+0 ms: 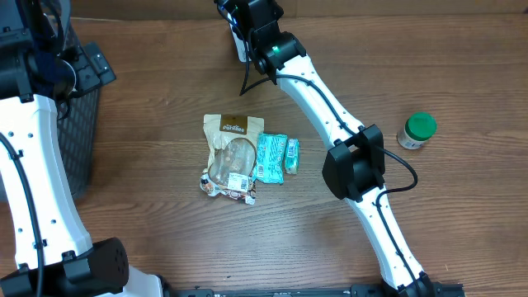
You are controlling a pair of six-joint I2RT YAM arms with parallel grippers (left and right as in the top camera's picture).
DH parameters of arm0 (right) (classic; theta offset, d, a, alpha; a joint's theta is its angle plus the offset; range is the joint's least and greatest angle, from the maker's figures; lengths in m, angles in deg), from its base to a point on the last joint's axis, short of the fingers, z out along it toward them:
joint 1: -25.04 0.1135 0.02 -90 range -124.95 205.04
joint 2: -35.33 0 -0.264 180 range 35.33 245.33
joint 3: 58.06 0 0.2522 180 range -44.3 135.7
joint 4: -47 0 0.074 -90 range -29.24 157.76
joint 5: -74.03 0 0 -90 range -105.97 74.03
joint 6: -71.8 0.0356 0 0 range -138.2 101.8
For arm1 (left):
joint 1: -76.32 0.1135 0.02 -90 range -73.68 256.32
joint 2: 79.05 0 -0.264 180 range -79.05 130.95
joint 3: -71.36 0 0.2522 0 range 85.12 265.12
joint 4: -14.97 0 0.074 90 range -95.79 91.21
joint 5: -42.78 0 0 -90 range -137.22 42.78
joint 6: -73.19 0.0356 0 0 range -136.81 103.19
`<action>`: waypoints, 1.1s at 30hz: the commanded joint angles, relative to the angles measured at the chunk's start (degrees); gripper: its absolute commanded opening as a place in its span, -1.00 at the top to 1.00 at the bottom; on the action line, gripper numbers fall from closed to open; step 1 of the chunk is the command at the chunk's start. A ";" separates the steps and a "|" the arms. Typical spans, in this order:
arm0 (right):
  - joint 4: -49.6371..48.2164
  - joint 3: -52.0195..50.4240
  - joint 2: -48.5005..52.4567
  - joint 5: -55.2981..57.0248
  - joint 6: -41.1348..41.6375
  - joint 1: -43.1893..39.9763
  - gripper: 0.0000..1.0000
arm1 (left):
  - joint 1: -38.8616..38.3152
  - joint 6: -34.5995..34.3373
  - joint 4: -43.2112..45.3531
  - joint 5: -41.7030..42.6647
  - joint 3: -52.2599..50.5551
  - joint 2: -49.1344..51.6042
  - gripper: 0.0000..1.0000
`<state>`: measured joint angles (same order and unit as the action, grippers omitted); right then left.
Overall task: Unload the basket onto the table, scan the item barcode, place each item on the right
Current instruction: 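Hold the oil bottle in front of the white scanner, then place the oil bottle upright beside the green-capped jar and release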
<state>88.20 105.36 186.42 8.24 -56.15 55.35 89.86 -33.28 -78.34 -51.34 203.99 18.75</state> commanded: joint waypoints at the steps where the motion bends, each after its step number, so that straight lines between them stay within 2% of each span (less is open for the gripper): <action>1: -1.07 0.28 0.68 -0.50 -1.36 -0.83 0.92 | -0.04 0.20 0.07 0.11 0.44 0.33 -0.99; 12: -1.49 0.31 0.90 -1.09 -1.29 -1.20 0.93 | -0.04 0.20 0.07 0.11 0.44 0.33 -0.99; 19: 0.63 0.35 -5.07 0.11 0.28 -1.11 0.93 | -0.04 0.20 0.07 0.11 0.44 0.33 -0.99; 26: 17.00 0.35 -16.13 0.37 13.64 -1.92 0.93 | -0.04 0.20 0.07 0.11 0.44 0.33 -0.99; 33: 38.18 0.35 -23.67 0.09 31.39 -8.48 0.93 | -0.04 0.20 0.07 0.11 0.44 0.33 -0.99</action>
<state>122.39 104.51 168.25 6.90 -36.99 51.50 89.86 -33.28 -78.34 -51.36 203.99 18.75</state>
